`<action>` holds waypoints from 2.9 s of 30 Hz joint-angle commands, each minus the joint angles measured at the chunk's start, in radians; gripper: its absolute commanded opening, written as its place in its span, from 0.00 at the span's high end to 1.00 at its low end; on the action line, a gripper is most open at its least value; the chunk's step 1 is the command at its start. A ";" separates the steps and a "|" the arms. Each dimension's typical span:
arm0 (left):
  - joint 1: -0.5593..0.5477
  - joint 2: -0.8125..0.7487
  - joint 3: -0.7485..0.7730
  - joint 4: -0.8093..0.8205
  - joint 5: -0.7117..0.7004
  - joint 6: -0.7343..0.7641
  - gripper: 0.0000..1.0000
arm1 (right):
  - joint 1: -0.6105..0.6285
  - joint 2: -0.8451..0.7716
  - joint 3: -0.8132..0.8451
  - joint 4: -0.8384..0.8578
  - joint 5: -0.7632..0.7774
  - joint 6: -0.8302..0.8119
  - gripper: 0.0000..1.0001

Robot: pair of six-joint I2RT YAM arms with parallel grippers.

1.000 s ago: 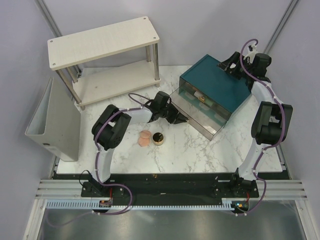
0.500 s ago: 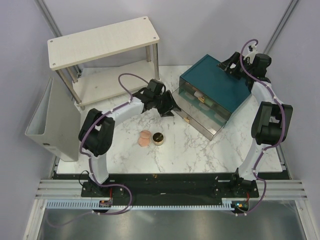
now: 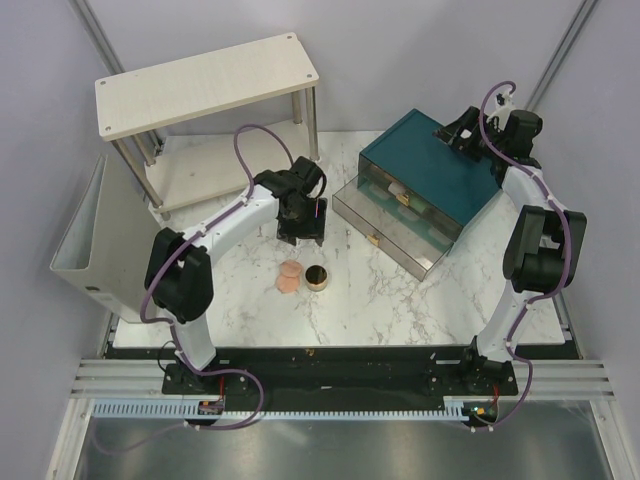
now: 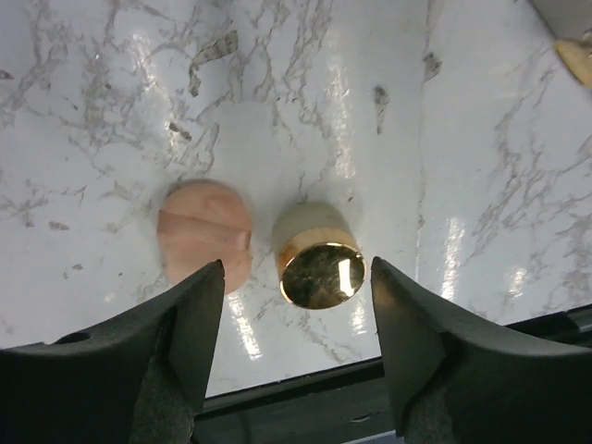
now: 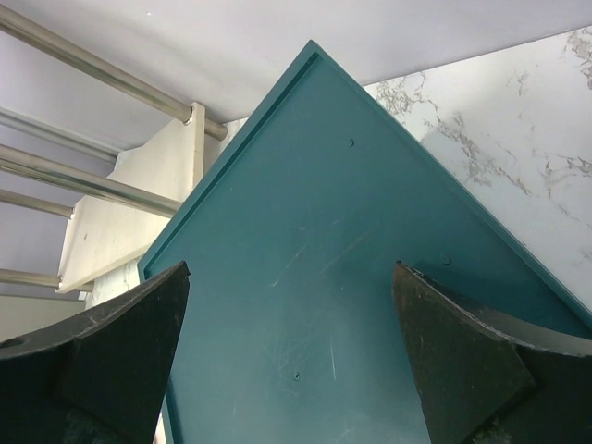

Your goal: Organize the makeup

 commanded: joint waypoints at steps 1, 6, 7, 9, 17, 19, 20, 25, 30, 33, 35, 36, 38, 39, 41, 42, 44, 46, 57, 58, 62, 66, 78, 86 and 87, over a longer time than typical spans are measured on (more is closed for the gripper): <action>-0.038 -0.046 0.024 -0.113 -0.053 0.120 0.26 | 0.010 -0.033 -0.017 0.012 -0.025 0.002 0.02; -0.099 0.001 0.044 -0.127 -0.038 0.143 0.23 | 0.013 -0.030 -0.017 0.013 -0.029 0.002 0.02; -0.107 0.009 0.047 -0.127 -0.036 0.144 0.23 | 0.014 -0.030 -0.019 0.013 -0.029 0.002 0.02; -0.133 0.032 0.050 -0.128 -0.027 0.144 0.23 | 0.014 -0.030 -0.020 0.013 -0.029 0.001 0.02; -0.179 0.112 0.039 -0.122 -0.028 0.128 0.23 | 0.014 -0.022 -0.022 0.013 -0.031 0.002 0.02; -0.181 0.127 0.039 -0.120 -0.033 0.128 0.23 | 0.014 -0.019 -0.022 0.015 -0.034 0.001 0.02; -0.181 0.132 0.041 -0.120 -0.039 0.128 0.23 | 0.014 -0.016 -0.022 0.015 -0.034 0.004 0.02; -0.182 0.142 0.026 -0.116 -0.084 0.118 0.22 | 0.014 -0.010 -0.022 0.016 -0.039 0.007 0.02; -0.182 0.161 -0.005 -0.099 -0.087 0.117 0.22 | 0.013 -0.005 -0.020 0.018 -0.040 0.007 0.02; -0.181 0.182 -0.020 -0.090 -0.078 0.120 0.22 | 0.014 -0.001 -0.017 0.018 -0.042 0.010 0.02; -0.182 0.192 -0.033 -0.082 -0.073 0.117 0.22 | 0.014 0.001 -0.016 0.018 -0.042 0.011 0.02; -0.182 0.196 -0.039 -0.067 -0.062 0.117 0.22 | 0.014 0.001 -0.014 0.018 -0.042 0.011 0.02; -0.184 0.201 -0.046 -0.056 -0.053 0.114 0.23 | 0.014 0.002 -0.012 0.018 -0.042 0.010 0.02; -0.184 0.207 -0.046 -0.047 -0.048 0.112 0.24 | 0.014 0.004 -0.012 0.018 -0.042 0.010 0.02; -0.184 0.211 -0.048 -0.042 -0.047 0.111 0.26 | 0.014 0.007 -0.009 0.018 -0.045 0.013 0.02; -0.184 0.212 -0.050 -0.033 -0.039 0.112 0.32 | 0.014 0.009 -0.009 0.018 -0.045 0.016 0.02; -0.184 0.205 -0.056 -0.022 -0.038 0.114 0.46 | 0.014 0.010 -0.009 0.019 -0.045 0.016 0.02; -0.184 0.202 -0.054 -0.021 -0.039 0.114 0.77 | 0.014 0.010 -0.009 0.019 -0.045 0.016 0.02; -0.184 0.087 0.013 -0.028 -0.119 0.121 0.98 | 0.016 0.015 -0.009 0.024 -0.048 0.024 0.02; -0.184 0.074 0.029 -0.030 -0.130 0.118 0.98 | 0.017 0.015 -0.011 0.026 -0.048 0.024 0.02; -0.184 0.053 0.137 0.001 -0.145 0.140 0.98 | 0.020 0.021 -0.011 0.027 -0.049 0.027 0.02; -0.184 0.133 0.345 -0.005 -0.142 0.184 0.98 | 0.026 0.021 -0.017 0.029 -0.049 0.028 0.02; -0.177 0.409 0.739 -0.039 -0.082 0.177 0.97 | 0.029 0.015 -0.037 0.029 -0.052 0.025 0.02; -0.132 0.458 0.791 0.022 -0.070 0.138 0.90 | 0.029 0.010 -0.052 0.032 -0.055 0.022 0.02; -0.128 0.458 0.793 0.027 -0.068 0.137 0.89 | 0.029 0.009 -0.054 0.032 -0.055 0.021 0.02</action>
